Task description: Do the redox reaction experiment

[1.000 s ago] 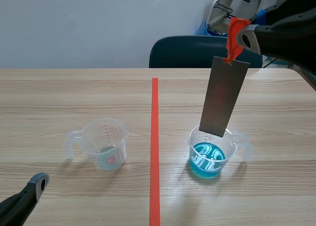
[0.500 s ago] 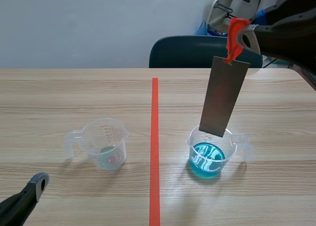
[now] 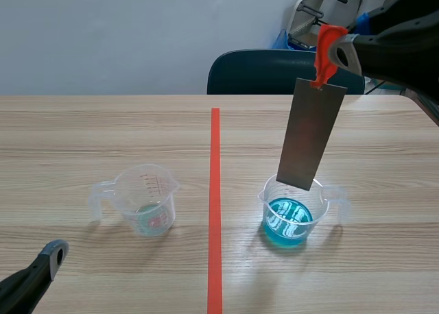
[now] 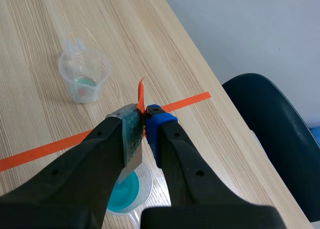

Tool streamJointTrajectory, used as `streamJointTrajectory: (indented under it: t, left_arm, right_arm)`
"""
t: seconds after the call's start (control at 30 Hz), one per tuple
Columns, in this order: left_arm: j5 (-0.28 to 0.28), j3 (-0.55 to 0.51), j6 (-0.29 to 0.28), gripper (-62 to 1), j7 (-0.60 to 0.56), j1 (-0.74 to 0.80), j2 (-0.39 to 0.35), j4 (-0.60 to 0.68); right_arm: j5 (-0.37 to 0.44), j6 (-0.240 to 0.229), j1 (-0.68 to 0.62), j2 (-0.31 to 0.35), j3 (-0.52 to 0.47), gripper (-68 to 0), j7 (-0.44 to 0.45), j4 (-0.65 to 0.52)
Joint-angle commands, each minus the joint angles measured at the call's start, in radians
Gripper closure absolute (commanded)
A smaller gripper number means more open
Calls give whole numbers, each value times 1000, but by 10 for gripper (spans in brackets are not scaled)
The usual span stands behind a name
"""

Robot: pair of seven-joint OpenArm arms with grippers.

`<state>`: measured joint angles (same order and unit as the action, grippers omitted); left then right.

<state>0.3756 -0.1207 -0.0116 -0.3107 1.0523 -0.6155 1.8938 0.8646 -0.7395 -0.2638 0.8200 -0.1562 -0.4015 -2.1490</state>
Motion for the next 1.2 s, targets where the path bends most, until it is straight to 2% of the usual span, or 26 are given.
streamJointTrajectory:
  t: [0.0, 0.27, 0.6, 0.93, 1.17]
  left_arm:
    - [3, 5, -1, -623, -13, -6, 3, 13]
    - [3, 5, -1, -623, -14, -6, 3, 13]
    - [3, 5, -1, -623, -14, -6, 3, 13]
    - [3, 5, -1, -623, -14, -6, 3, 13]
    - [3, 5, -1, -623, -14, -6, 3, 13]
  right_arm:
    - [12, -6, 24, 0, -13, -8, 14, -10]
    - [18, -6, 98, 0, 19, -8, 10, -10]
    - [18, -6, 275, -8, 206, -8, 2, -9]
    - [-9, -6, 455, -153, 430, -8, -112, -7]
    - [-27, 18, 568, -276, 564, -8, -185, 18]
